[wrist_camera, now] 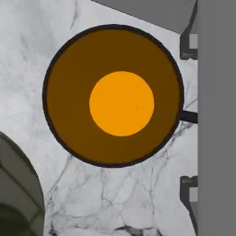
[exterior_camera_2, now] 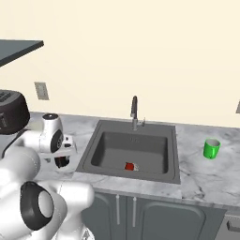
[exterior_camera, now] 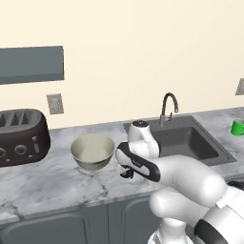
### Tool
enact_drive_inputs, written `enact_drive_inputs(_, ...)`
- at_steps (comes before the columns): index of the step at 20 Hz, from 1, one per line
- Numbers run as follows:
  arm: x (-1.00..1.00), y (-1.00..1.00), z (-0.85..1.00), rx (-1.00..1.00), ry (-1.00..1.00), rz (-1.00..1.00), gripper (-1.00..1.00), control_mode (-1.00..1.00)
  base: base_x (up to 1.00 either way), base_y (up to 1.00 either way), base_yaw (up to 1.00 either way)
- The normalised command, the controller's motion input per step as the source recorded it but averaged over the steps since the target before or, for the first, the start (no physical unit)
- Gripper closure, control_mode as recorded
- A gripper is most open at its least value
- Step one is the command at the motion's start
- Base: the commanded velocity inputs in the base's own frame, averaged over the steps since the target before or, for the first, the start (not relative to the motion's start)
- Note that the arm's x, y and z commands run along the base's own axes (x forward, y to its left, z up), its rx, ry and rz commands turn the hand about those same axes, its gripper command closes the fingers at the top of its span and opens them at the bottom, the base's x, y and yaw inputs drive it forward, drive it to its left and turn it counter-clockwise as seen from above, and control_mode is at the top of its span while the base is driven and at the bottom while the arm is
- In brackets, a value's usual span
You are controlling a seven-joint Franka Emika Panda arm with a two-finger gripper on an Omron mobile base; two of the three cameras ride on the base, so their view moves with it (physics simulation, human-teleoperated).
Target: Clear the mugs and bowl far away from the sink.
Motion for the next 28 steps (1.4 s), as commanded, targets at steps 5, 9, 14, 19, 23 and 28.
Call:
enact_drive_inputs(5,0.0,0.0,-0.31,0.0,0.02,0.0,-1.0,-1.0,0.0,0.0,0.0)
enact_drive_inputs(9,0.0,0.0,-0.24,0.0,0.0,0.0,1.0,-1.0,0.0,0.0,0.0)
enact_drive_inputs(14,-0.1,0.0,-0.06,0.0,0.0,0.0,1.0,-1.0,0.0,0.0,0.0)
enact_drive_inputs(19,-0.19,0.0,-0.05,0.0,0.0,0.0,1.0,-1.0,0.0,0.0,0.0)
enact_drive_inputs(23,-0.32,-0.12,0.13,0.0,-0.07,0.0,1.0,-1.0,0.0,0.0,0.0)
enact_drive_inputs(28,-0.32,-0.47,0.93,0.0,-0.18,0.0,1.0,-1.0,0.0,0.0,0.0)
